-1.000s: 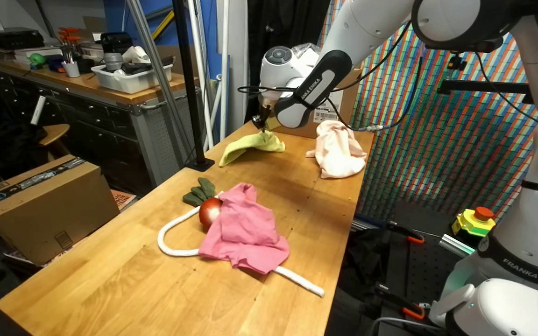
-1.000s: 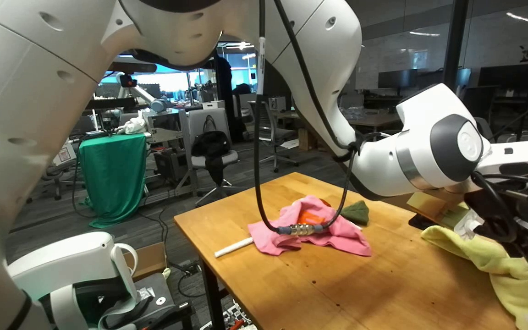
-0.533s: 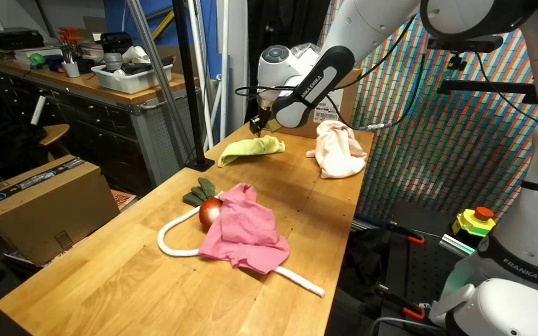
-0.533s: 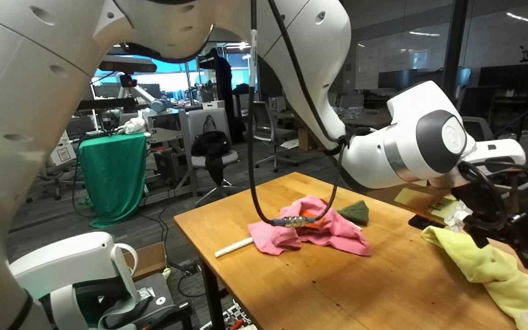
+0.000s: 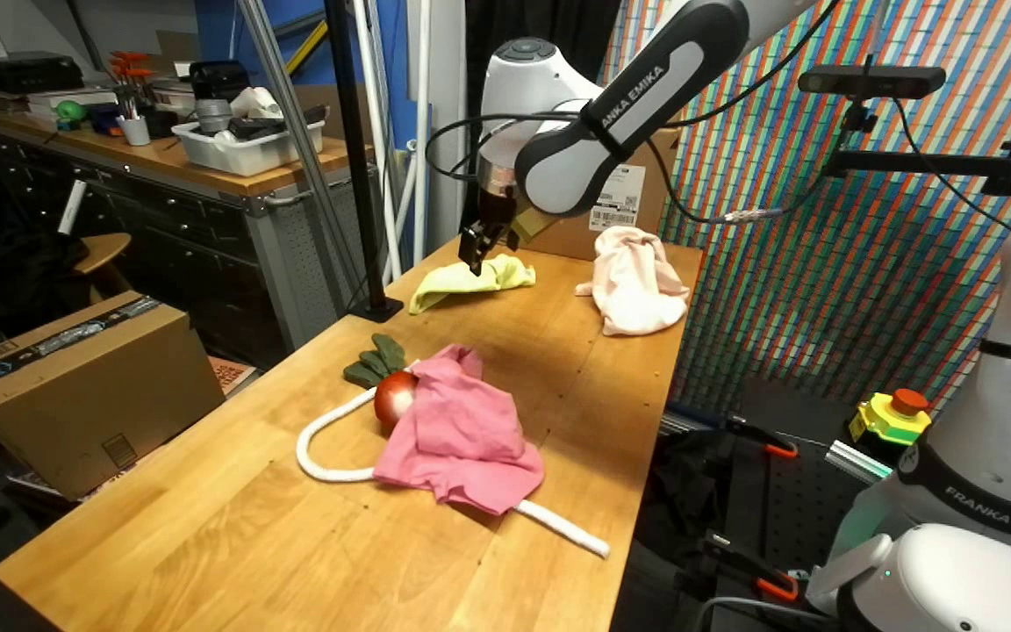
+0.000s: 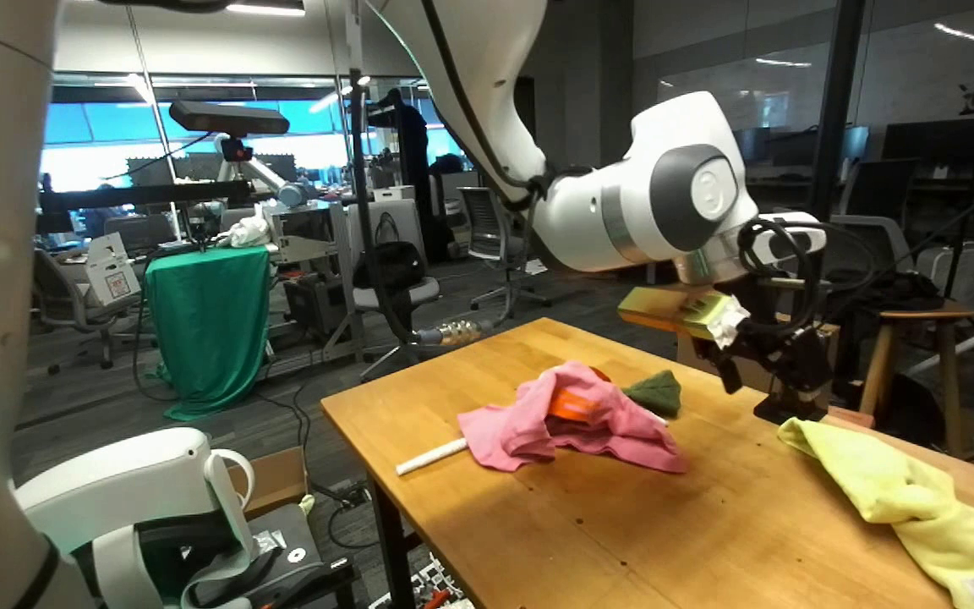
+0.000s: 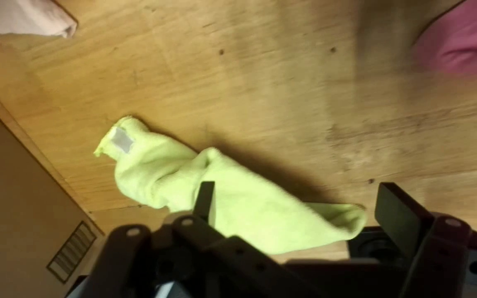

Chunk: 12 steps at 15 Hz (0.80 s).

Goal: Separate the clothes and the plush toy

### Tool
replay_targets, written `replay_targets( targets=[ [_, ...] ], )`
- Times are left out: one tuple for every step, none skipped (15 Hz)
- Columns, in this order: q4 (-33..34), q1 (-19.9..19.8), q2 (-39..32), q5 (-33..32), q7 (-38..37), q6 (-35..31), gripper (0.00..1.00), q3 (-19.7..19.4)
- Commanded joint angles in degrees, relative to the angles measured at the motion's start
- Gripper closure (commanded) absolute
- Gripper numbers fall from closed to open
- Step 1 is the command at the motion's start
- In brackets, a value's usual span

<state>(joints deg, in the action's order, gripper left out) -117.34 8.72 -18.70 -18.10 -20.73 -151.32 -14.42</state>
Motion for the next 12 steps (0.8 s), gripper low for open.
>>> replay_targets(
  targets=[
    [-7.6, -4.5, 9.7, 9.6, 12.3, 4.7, 0.00, 8.8],
    [-8.6, -5.2, 11.2, 13.5, 15.7, 6.3, 0.00, 10.9],
    [-9.1, -5.9, 12.3, 17.4, 19.3, 8.1, 0.00, 12.7],
    [-9.3, -6.3, 13.1, 21.2, 22.8, 10.4, 0.00, 14.1],
    [-9.4, -6.6, 13.8, 24.9, 26.3, 12.7, 0.00, 15.3],
    [-9.2, -6.8, 14.3, 28.3, 29.6, 15.3, 0.00, 16.1],
    [-8.7, -6.9, 14.2, 31.2, 32.6, 18.0, 0.00, 16.8],
    [-8.0, -7.0, 14.2, 33.6, 35.5, 21.3, 0.00, 17.1],
    [-7.5, -7.0, 13.9, 35.6, 38.2, 24.0, 0.00, 17.4],
    [-6.6, -7.1, 13.3, 37.2, 40.5, 27.0, 0.00, 17.5],
    [-5.9, -7.1, 12.6, 38.6, 42.8, 29.7, 0.00, 17.7],
    [-5.3, -6.9, 11.7, 38.4, 43.8, 32.3, 0.00, 17.8]
  ],
)
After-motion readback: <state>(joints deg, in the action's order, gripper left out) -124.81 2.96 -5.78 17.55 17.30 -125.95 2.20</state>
